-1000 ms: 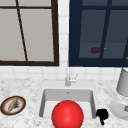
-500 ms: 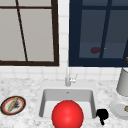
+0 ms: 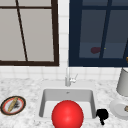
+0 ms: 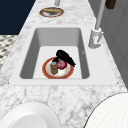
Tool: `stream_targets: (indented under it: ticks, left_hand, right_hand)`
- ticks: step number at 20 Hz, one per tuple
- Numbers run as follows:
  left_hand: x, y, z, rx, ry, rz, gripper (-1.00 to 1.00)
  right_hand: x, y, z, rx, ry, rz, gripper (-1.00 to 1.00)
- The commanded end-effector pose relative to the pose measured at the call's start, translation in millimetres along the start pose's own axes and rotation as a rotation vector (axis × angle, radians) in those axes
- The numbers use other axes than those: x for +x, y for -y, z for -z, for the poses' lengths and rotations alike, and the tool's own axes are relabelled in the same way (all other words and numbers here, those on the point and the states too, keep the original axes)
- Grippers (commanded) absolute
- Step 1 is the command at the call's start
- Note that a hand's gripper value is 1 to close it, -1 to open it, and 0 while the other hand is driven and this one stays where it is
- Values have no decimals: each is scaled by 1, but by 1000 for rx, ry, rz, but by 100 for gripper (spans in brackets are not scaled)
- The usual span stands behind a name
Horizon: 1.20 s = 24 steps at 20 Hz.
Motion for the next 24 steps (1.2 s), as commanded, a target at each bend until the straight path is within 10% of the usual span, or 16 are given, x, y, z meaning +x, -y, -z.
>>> stream_targets:
  ticks: [1,13,14,19,24]
  left_hand:
    - [-17,8,3,-43,39,2,-100]
    - [-24,13,0,-43,89,-108,-100]
    - [-20,14,-4,-43,97,-103,100]
    - [-2,-8,-7,-11,167,103,100]
    - [3,-27,-15,-20,163,164,100]
  right_hand:
    - [0,0,0,0,0,0,0]
    - [0,0,0,0,0,0,0]
    - [0,0,0,0,0,0,0]
    - [0,0,0,0,0,0,0]
    - [0,0,0,0,0,0,0]
